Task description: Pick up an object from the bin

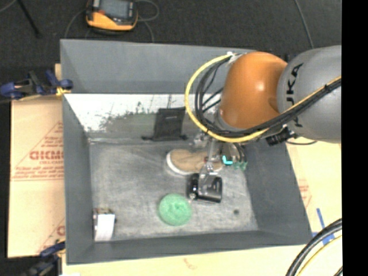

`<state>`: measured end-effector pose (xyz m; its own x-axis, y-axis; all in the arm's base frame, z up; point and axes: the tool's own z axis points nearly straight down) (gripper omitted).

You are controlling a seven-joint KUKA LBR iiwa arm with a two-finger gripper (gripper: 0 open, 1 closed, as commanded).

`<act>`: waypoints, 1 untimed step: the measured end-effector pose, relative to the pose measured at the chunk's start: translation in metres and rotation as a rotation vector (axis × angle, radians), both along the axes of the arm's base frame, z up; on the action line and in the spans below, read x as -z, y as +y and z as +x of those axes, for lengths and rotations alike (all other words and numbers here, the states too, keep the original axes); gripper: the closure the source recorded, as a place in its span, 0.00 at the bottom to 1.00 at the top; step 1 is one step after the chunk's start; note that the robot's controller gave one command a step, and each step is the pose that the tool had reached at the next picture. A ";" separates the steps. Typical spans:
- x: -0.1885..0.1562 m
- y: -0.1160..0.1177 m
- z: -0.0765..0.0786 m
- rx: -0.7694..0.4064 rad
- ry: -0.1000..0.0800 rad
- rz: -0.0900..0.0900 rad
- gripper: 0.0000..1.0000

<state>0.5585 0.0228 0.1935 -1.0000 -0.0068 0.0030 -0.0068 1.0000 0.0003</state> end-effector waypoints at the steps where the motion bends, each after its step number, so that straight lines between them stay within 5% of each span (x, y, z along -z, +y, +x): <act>1: -0.003 0.000 0.002 0.000 -0.007 0.000 0.00</act>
Offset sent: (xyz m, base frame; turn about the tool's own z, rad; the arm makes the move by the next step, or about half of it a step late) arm 0.0473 -0.0382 -0.1235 0.0849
